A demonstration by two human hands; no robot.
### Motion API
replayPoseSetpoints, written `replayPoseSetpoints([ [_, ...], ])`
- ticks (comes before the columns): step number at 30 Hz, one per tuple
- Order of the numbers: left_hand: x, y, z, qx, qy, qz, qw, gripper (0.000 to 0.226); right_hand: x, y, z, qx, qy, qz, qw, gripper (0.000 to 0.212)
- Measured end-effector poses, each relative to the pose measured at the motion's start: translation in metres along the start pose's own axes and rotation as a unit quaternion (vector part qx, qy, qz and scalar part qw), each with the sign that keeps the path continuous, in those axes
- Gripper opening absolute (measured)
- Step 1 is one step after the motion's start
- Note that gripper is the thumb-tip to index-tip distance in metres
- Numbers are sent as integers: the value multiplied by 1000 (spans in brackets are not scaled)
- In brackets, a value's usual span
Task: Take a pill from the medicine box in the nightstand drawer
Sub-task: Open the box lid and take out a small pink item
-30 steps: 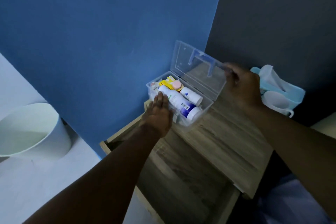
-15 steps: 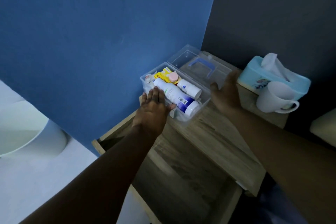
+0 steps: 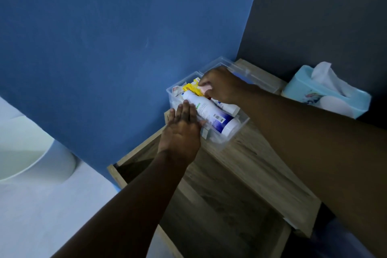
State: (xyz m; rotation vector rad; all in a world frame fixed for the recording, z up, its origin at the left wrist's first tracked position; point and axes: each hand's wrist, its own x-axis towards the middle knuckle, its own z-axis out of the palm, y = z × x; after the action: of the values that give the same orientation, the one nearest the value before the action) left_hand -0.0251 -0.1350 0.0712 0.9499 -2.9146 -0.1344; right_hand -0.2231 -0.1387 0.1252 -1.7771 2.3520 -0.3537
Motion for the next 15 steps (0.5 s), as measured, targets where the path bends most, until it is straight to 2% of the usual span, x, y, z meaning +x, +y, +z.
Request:
replayPoseSetpoints([
  [5,1,-1,4,-13,6,-2,1000,62,3,5,4,22,22,-1,1000,37],
  [8,0,0,2,-27,-7,-11,1000,61,-7,-1,-2,44,81,-24,995,34],
  [11,1,2,-6,-41,-28,-21,999,59,-28,-15,-19,64,121,-43,990,28],
  [15,-5,6,-30,-92,-28,-35,995,57,-72,-34,-55,92,127,-45,987,30],
])
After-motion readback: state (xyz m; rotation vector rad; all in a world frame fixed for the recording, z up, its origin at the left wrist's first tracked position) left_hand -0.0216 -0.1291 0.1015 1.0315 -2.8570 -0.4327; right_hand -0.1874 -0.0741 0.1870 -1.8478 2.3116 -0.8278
